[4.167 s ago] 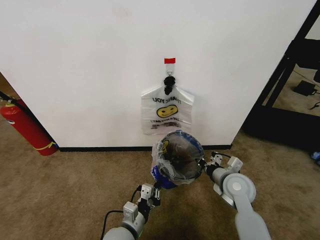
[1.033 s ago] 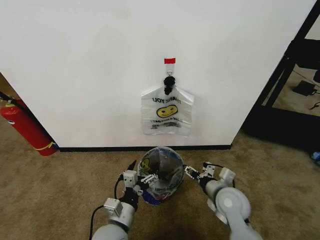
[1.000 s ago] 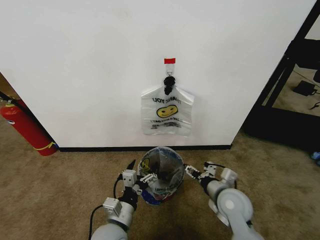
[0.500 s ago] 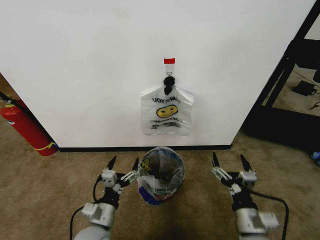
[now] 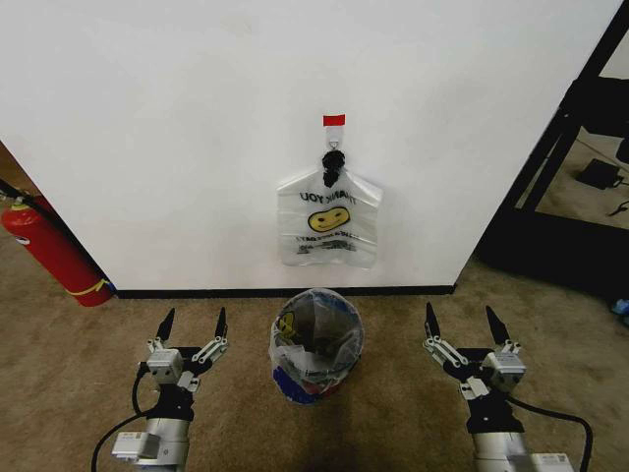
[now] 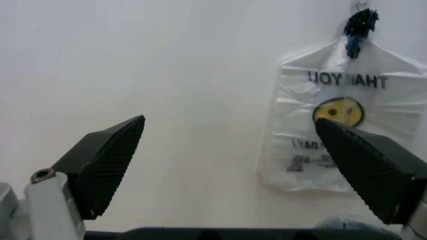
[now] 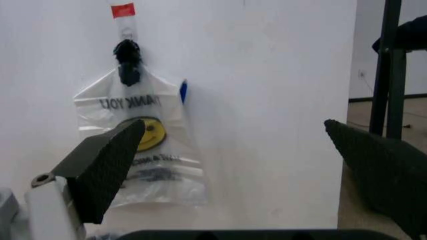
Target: Pick up the garbage bag from the wall and place it over the trash bin.
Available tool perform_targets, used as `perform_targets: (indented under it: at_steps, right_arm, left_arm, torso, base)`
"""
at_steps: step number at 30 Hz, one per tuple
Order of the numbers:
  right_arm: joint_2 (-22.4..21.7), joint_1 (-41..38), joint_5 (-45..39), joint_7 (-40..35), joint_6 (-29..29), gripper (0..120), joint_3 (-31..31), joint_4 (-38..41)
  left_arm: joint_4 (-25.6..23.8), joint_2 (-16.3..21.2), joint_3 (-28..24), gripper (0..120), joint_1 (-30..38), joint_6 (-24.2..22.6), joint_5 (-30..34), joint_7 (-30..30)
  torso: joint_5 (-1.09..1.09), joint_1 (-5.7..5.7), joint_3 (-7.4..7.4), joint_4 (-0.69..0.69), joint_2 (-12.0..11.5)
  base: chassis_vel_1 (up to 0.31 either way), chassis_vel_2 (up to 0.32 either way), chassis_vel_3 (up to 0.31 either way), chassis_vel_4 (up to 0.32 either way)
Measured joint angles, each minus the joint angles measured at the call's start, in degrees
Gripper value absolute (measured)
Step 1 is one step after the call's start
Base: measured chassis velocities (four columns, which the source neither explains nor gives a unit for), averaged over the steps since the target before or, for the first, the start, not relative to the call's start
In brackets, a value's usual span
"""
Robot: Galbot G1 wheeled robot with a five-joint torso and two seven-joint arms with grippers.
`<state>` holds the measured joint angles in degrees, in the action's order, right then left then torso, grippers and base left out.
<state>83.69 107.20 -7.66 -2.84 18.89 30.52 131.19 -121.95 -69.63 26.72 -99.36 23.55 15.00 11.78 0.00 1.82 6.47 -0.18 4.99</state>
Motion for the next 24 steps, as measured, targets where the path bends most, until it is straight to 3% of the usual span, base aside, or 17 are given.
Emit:
perform_targets:
  at_steps: [24]
  right_arm:
    - [0.18, -0.1, 0.27, -0.39, -0.1, 100, -0.09, -0.39]
  left_arm:
    - [-0.1, -0.06, -0.34, 100, 0.16, -0.46, -0.08, 0.21]
  torso:
    - [0.0, 0.01, 0.0, 0.0, 0.0]
  base:
    - [0.0, 0.0, 0.0, 0.0]
